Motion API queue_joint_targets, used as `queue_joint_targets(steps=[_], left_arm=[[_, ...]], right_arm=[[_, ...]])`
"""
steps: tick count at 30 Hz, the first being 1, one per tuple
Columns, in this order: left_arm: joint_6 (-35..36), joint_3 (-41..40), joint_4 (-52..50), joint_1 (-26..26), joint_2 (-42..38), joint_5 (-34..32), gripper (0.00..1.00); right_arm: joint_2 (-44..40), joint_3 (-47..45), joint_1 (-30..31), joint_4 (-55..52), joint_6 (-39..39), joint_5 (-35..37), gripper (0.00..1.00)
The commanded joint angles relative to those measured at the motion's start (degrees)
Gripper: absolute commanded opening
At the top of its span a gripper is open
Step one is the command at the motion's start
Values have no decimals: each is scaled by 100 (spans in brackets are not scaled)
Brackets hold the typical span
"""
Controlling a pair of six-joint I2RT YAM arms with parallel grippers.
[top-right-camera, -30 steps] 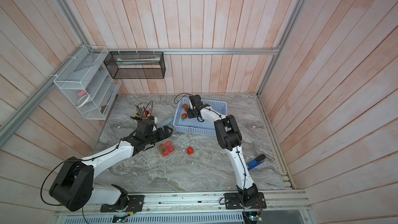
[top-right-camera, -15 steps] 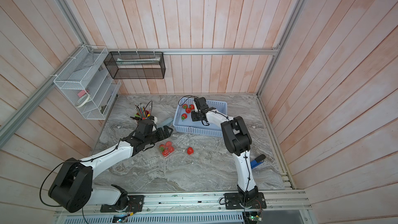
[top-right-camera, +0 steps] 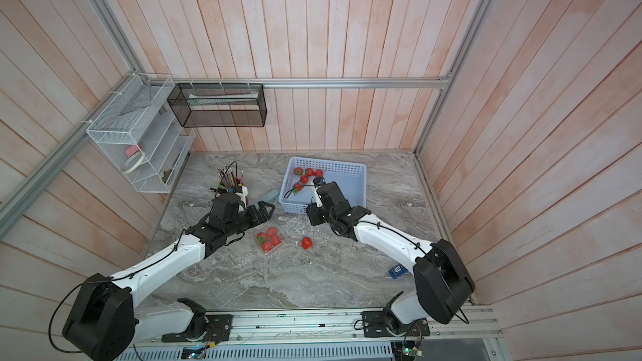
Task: Pack strawberries into containers
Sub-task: Place the strawberry in the packing box.
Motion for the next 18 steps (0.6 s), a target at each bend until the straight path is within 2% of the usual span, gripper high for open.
queue_joint_targets(steps=[1, 5, 10, 18], left_arm=[[-43, -155, -87, 44, -143, -99, 100], [-52, -210, -103, 68, -204, -170, 99], [-69, -206, -114, 62, -190, -171, 99], [-52, -136, -96, 66, -129, -166, 99]], right_arm=[[-331, -432, 168, -356, 506, 138, 20], [-435, -921, 356, -345, 771, 20, 21], [-94, -1196, 418, -49, 859, -140, 23], [260, -1094, 432, 169, 777, -166, 51]])
